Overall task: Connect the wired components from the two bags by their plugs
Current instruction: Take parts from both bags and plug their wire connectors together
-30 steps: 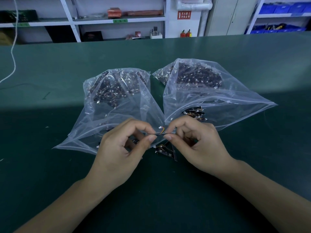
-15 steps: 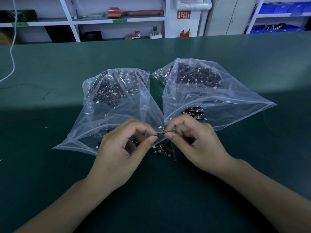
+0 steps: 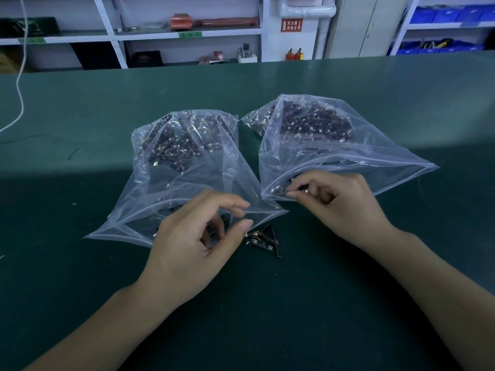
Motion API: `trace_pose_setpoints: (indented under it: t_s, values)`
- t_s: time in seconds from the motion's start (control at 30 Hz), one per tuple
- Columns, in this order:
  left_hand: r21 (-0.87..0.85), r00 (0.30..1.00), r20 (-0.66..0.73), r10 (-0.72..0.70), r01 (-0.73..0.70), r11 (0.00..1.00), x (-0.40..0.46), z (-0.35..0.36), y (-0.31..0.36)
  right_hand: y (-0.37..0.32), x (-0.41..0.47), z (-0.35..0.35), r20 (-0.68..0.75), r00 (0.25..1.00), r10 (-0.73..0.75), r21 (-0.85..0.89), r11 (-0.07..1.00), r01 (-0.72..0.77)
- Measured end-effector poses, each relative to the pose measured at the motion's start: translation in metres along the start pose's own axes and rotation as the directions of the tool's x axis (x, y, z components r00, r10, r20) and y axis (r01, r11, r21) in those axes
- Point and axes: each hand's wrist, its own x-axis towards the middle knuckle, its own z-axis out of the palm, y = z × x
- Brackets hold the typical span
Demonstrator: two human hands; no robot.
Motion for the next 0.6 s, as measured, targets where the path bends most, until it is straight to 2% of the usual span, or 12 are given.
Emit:
trace_pose_setpoints:
  t_s: [0.17,0.3,0.4,0.6]
  values:
    - [0.081,0.996,0.062,0.063,-0.068,0.994,0.0,-0.001,0.0,0.023,0.001,-0.007,-0.054,0.983,0.175,-0.188,0.965,-0.182]
    - [0.234,0.988,0.108,0.112,-0.134,0.963,0.002,-0.003,0.002,0.026,-0.001,-0.004,-0.089,0.947,0.309,-0.242,0.915,-0.322]
    - [0.371,0.971,0.193,0.138,-0.203,0.906,0.002,-0.006,0.002,0.017,0.0,-0.003,-0.108,0.95,0.294,-0.229,0.922,-0.311]
    - [0.405,0.932,0.341,0.124,-0.265,0.875,0.001,-0.006,0.001,-0.006,-0.004,0.009,-0.135,0.973,0.187,-0.087,0.976,-0.199]
